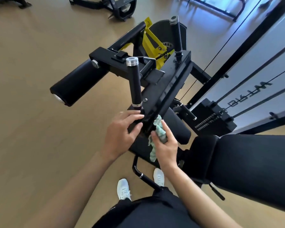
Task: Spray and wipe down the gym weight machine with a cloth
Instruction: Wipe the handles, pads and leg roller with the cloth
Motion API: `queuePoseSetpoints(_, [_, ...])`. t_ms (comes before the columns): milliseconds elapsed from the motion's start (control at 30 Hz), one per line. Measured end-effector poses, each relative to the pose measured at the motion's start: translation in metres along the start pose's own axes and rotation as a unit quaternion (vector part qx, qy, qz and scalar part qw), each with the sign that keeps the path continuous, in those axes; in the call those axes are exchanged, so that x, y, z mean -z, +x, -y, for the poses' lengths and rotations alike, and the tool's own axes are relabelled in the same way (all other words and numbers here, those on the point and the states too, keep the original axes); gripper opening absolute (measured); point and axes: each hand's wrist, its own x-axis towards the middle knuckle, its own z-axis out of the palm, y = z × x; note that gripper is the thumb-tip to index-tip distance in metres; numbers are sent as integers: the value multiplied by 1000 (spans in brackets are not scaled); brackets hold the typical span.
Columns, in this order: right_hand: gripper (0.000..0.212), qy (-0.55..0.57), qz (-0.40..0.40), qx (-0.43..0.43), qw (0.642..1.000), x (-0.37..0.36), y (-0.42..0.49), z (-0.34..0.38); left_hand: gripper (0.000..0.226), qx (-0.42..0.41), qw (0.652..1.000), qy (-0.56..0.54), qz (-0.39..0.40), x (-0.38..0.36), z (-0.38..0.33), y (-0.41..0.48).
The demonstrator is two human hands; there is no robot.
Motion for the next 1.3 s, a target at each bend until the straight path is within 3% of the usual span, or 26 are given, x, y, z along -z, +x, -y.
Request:
queuePoseSetpoints(67, [65,0,-13,7,1000,-1,6,11,29,-9,1000,7,-16,-2,12,-9])
queuePoseSetpoints(167, [62,9,28,7,1000,-11,13,23,30,-20,999,-21,-27,-7,19,-12])
queuePoseSetpoints(267, [73,-41,64,15,997,-25,-2,18,30,-14,998,-44,-43,-10,18,-11])
queuePoseSetpoints(367, [80,-54,50,33,997,-29,-24,5,30,-8,997,-60,-55,-12,17,-11])
queuePoseSetpoints(633, [38,-101,-15,26,994,14,-19,5,36,9,993,-103,-51,-16,17,-19])
queuePoseSetpoints(767, [40,38,-1,-74,996,24,-14,8,36,83,979,-158,-101,-19,7,-46])
queuePoseSetpoints(833, [50,115,37,-113,986,21,-19,14,35,187,956,-209,-91,-24,2,-63])
queuePoseSetpoints(900, [55,127,68,-126,982,14,-26,17,40,312,908,-279,-7,-30,0,-77])
queuePoseSetpoints(1000, [45,77,63,-123,987,2,-31,9,66,453,763,-442,130,-40,-2,-86])
queuePoseSetpoints(1033, [41,57,52,-115,990,0,-31,6,65,468,727,-479,150,-42,-4,-86])
queuePoseSetpoints(1067, [36,38,43,-103,993,-1,-32,4,56,468,713,-497,156,-44,-6,-84])
queuePoseSetpoints(1200, [22,-26,32,-59,997,3,-27,8,9,476,714,-510,55,-52,-6,-67])
queuePoseSetpoints(1233, [20,-43,25,-51,997,3,-25,9,3,486,707,-514,11,-52,-3,-62])
queuePoseSetpoints(1300, [19,-59,-1,-48,997,1,-19,10,11,501,681,-528,-78,-47,6,-50])
